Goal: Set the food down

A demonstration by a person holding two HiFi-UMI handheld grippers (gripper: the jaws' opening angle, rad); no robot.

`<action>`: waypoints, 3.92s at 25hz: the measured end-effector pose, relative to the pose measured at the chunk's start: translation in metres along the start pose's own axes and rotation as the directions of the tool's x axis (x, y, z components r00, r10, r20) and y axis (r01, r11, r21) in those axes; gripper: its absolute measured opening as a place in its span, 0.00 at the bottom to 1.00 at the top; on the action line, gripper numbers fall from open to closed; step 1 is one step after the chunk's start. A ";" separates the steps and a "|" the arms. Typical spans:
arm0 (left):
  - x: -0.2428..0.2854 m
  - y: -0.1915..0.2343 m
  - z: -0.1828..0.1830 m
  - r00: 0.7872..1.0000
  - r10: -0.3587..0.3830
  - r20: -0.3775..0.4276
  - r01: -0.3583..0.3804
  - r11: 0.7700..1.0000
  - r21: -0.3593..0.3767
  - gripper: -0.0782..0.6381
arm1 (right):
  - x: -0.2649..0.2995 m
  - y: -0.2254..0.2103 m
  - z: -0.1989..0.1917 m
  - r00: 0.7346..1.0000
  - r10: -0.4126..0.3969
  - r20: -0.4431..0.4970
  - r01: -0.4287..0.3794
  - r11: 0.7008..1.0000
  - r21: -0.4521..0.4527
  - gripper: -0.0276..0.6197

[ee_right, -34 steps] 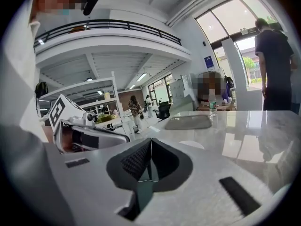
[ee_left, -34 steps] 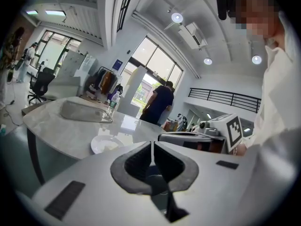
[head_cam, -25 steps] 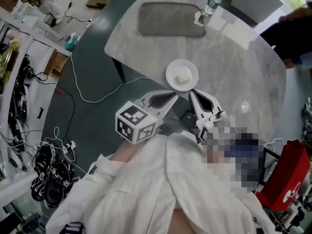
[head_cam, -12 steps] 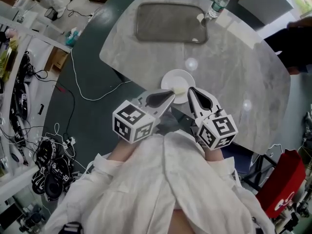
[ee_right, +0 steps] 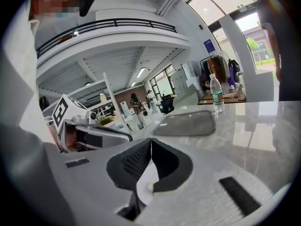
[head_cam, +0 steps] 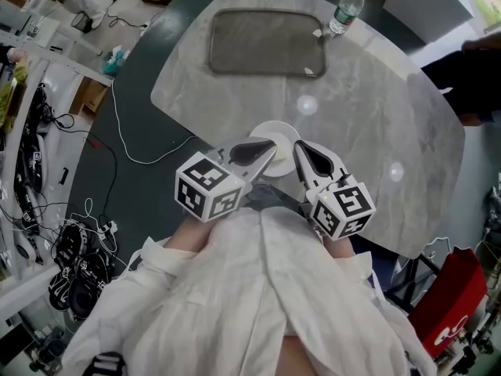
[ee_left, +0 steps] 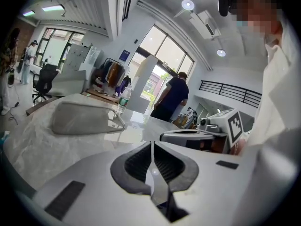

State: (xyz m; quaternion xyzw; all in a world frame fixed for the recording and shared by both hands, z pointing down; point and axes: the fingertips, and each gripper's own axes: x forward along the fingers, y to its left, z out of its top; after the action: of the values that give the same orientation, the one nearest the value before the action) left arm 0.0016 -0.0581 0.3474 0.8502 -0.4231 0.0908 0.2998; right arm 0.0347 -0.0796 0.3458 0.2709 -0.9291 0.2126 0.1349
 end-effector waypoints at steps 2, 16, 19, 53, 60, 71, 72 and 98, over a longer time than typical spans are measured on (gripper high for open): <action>0.003 -0.001 0.000 1.000 -0.003 -0.010 0.003 1.000 0.005 0.15 | 0.000 -0.005 0.000 1.000 -0.002 -0.003 0.002 1.000 0.004 0.05; -0.003 0.001 0.003 0.997 -0.060 -0.047 0.062 0.998 0.023 0.15 | 0.005 -0.003 0.005 0.998 -0.058 0.009 0.058 0.998 0.019 0.05; -0.005 0.003 0.003 0.996 -0.068 -0.057 0.070 0.997 0.027 0.15 | 0.005 -0.004 0.009 0.997 -0.080 0.015 0.080 0.997 0.024 0.05; 0.010 0.027 -0.075 0.941 -0.181 -0.285 0.169 0.983 -0.069 0.15 | 0.012 -0.020 -0.078 0.968 -0.176 -0.180 0.208 0.962 0.177 0.05; 0.012 0.041 -0.096 0.938 -0.154 -0.310 0.129 0.987 -0.099 0.15 | 0.021 -0.009 -0.101 0.964 -0.143 -0.224 0.189 0.962 0.196 0.05; 0.018 0.050 -0.124 0.935 -0.125 -0.332 0.066 0.981 -0.181 0.15 | 0.020 -0.009 -0.127 0.952 -0.128 -0.277 0.194 0.954 0.227 0.05; 0.018 0.052 -0.125 0.934 -0.123 -0.334 0.061 0.980 -0.190 0.15 | 0.021 -0.009 -0.129 0.952 -0.126 -0.280 0.194 0.953 0.231 0.05; 0.018 0.089 -0.144 0.927 0.000 -0.376 -0.090 0.970 -0.224 0.22 | 0.012 -0.043 -0.157 0.922 -0.211 -0.323 0.310 0.903 0.296 0.21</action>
State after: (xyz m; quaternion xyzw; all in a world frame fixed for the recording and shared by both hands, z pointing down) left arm -0.0419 -0.0268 0.5096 0.7655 -0.3858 0.2063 0.4719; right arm 0.0702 -0.0446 0.5012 0.3799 -0.8038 0.3868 0.2450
